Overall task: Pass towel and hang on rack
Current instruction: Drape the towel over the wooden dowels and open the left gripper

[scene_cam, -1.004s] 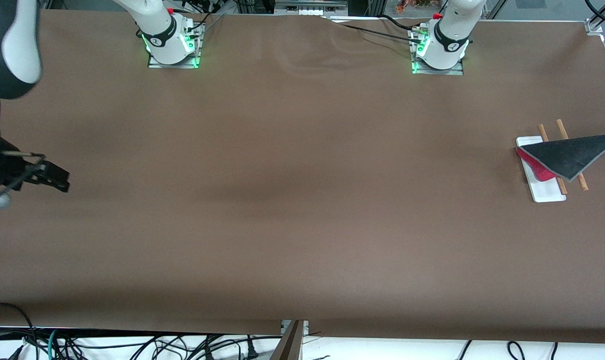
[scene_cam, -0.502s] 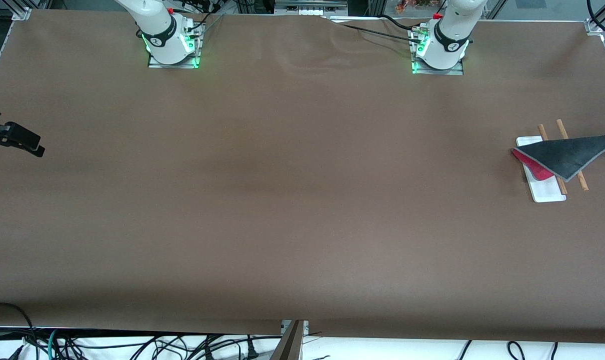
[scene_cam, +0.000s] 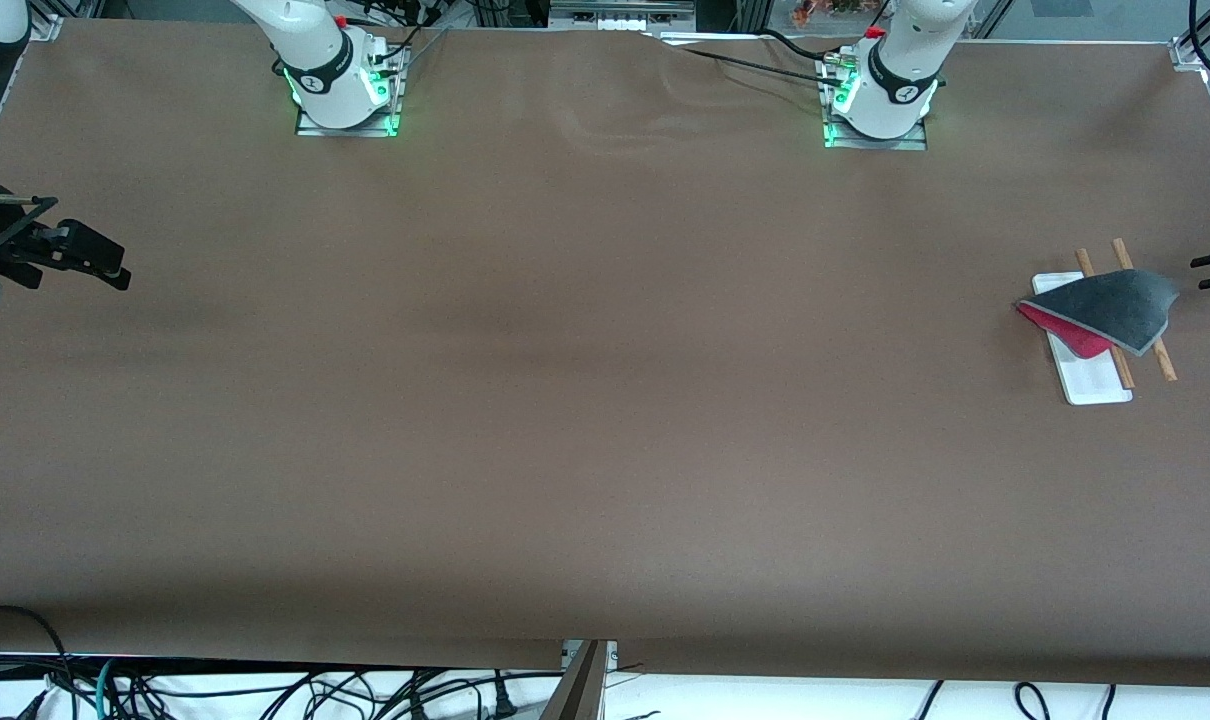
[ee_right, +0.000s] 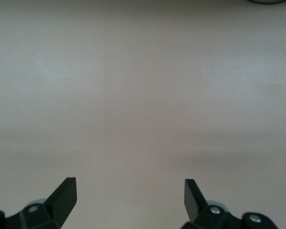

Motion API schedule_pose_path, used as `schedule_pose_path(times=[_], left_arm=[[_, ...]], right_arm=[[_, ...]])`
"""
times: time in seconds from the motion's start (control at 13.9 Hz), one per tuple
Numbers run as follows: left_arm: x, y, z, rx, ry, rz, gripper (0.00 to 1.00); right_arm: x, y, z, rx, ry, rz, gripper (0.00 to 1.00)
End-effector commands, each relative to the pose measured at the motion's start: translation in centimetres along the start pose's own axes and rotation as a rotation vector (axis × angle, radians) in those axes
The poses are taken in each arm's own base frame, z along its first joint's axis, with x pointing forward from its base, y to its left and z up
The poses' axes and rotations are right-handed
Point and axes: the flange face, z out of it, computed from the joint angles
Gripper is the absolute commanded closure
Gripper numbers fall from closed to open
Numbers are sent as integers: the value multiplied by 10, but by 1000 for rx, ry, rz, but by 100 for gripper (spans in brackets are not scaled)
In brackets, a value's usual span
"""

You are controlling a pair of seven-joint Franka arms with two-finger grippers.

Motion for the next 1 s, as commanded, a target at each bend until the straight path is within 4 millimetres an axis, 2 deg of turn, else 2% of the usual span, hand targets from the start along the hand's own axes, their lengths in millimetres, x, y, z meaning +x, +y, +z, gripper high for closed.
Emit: schedule_pose_path(times=[0.0,0.14,0.29,0.43,0.5,0.65,0.86,0.93], left_arm=[[11,-8,-32,60,-28,50,0],[34,-10,-61,118,-47,87,0],[69,-17,-81,168,-77,143,0],[121,-28,-87,222,-136,222,0],[133,-25,-100,249,-145,255,0],[151,-23,-114,282,-146,302,0],[176,-24,-109,283,-127,365,0],[202,-24,-103,274,-139,360,0]], right_arm=[[-10,2,-5,-15,4,-17,0],[-10,-2,-4,-14,0,-25,0],[-10,-4,-4,-30,-10,-33,0],[-7,-4,-7,-53,2,-44,0],[-7,-5,-6,-53,1,-43,0],[2,-6,-6,-53,-1,-47,0],[9,-7,-10,-52,7,-49,0],[9,-8,-8,-52,4,-50,0]])
